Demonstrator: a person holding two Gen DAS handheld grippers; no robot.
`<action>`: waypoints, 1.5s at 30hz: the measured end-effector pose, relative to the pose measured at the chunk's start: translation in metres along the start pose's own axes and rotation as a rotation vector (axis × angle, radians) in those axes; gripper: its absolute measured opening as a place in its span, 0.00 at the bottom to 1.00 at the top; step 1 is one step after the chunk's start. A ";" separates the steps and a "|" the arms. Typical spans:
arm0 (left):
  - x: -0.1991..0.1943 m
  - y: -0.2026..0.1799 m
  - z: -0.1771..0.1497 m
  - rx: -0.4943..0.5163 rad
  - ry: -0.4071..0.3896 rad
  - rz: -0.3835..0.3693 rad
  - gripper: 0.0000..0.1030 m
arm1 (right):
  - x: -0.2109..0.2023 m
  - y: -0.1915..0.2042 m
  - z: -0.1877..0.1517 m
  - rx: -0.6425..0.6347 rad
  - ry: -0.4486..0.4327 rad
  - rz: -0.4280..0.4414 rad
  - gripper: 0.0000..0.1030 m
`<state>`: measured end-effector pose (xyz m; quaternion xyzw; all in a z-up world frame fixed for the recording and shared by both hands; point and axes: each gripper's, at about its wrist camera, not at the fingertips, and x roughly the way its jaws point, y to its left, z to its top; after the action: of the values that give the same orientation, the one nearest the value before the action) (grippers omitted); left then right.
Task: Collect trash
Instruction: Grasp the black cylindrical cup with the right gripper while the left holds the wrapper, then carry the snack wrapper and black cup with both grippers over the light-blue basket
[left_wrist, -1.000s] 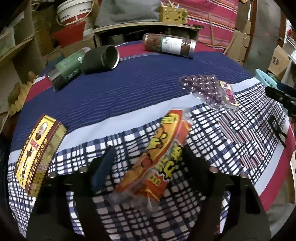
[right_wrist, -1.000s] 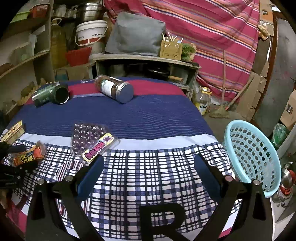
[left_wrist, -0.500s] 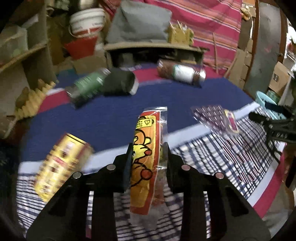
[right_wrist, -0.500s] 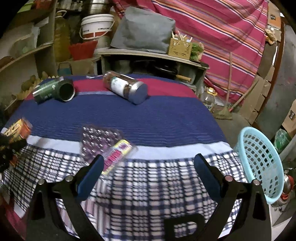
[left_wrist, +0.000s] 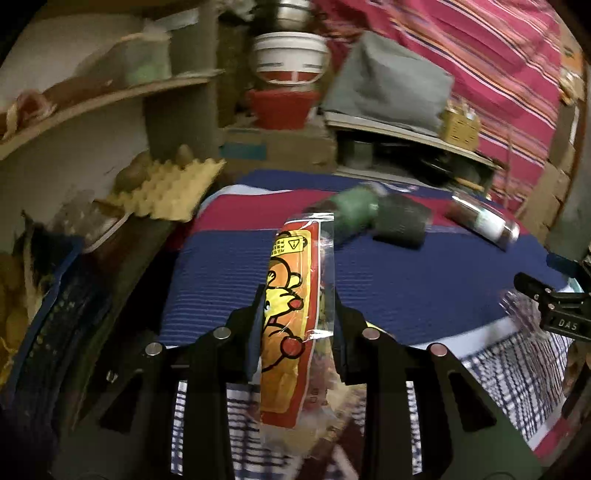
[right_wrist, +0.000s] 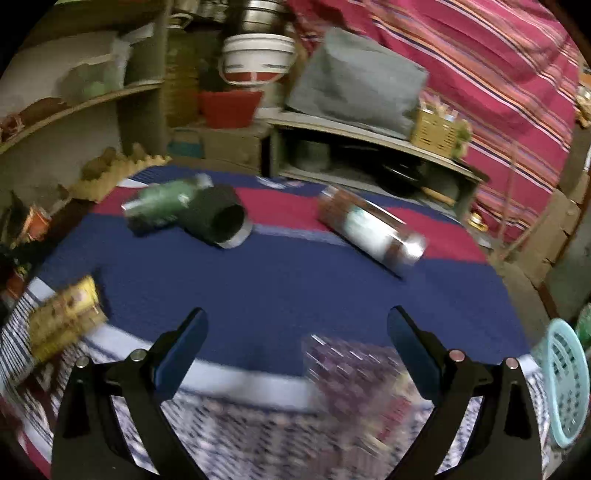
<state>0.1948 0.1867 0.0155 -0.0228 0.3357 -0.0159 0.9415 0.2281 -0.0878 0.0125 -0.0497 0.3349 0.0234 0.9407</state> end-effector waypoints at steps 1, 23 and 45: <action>0.003 0.004 0.001 -0.010 0.002 0.001 0.29 | 0.009 0.010 0.008 -0.015 0.006 0.006 0.93; 0.060 -0.010 0.045 0.011 0.002 0.026 0.29 | 0.147 0.044 0.068 0.000 0.123 0.207 0.89; 0.004 -0.178 0.039 0.135 -0.048 -0.102 0.29 | -0.032 -0.163 -0.006 0.137 -0.084 0.019 0.65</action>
<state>0.2197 0.0097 0.0524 0.0235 0.3096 -0.0858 0.9467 0.2117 -0.2511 0.0407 0.0192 0.2964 0.0114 0.9548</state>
